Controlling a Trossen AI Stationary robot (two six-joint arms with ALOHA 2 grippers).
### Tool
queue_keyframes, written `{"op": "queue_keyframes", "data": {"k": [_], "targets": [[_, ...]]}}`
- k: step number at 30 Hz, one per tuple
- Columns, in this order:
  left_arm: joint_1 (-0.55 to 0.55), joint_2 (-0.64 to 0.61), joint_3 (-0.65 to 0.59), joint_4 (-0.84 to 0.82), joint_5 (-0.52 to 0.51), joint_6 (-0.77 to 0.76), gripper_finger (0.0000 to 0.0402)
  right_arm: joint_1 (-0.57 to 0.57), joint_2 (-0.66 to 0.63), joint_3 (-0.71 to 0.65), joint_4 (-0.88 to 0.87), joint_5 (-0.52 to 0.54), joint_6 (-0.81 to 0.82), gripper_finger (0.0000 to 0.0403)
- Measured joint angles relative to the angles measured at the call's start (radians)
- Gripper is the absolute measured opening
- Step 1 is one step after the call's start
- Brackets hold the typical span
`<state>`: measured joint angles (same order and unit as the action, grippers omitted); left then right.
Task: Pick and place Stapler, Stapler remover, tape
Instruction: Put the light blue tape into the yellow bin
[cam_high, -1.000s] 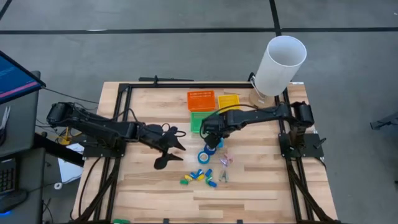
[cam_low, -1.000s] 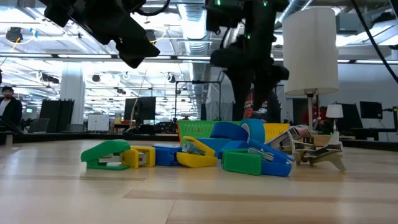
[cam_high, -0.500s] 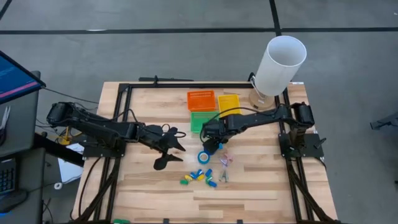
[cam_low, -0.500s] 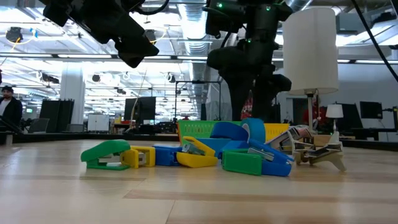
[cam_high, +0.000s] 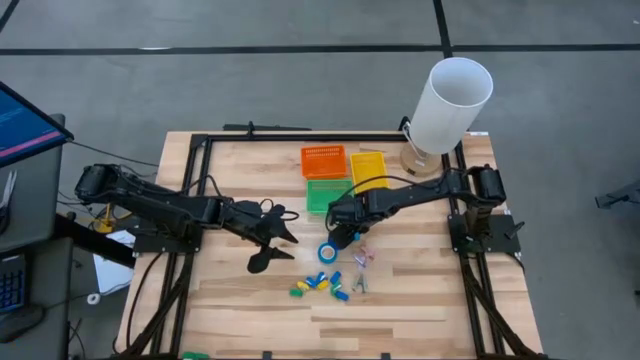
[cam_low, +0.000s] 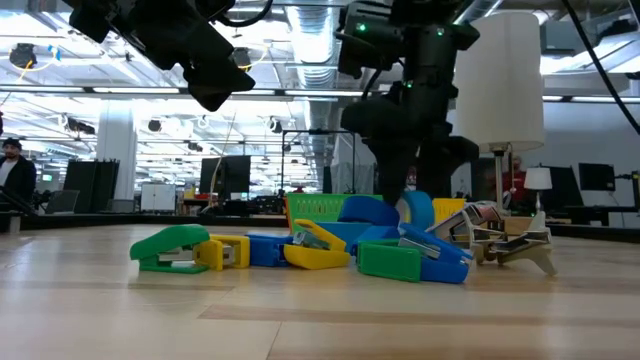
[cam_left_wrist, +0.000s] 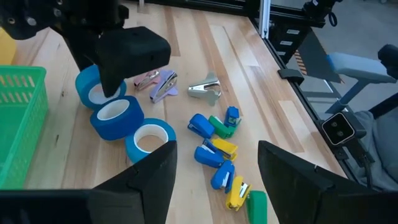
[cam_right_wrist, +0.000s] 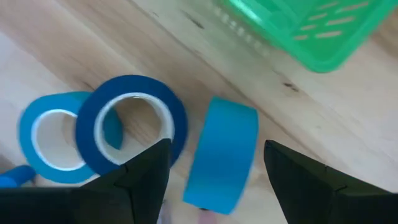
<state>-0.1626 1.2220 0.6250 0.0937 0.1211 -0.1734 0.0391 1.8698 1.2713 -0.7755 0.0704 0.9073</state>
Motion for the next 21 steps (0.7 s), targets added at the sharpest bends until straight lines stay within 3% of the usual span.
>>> {"op": "queue_keyframes", "data": {"k": [6,12,21], "targets": [[0.000,0.000,0.000,0.000,0.000,0.000,0.0214,0.006,0.000,0.000,-0.005,0.006,-0.036,0.0222],[0.000,0.000,0.000,0.000,0.000,0.000,0.0214,0.018,0.000,0.000,-0.009,0.006,-0.095,0.0091],[0.000,0.000,0.000,0.003,0.000,0.000,0.0214,0.041,0.000,0.065,-0.137,0.017,-0.140,0.0092]]}}
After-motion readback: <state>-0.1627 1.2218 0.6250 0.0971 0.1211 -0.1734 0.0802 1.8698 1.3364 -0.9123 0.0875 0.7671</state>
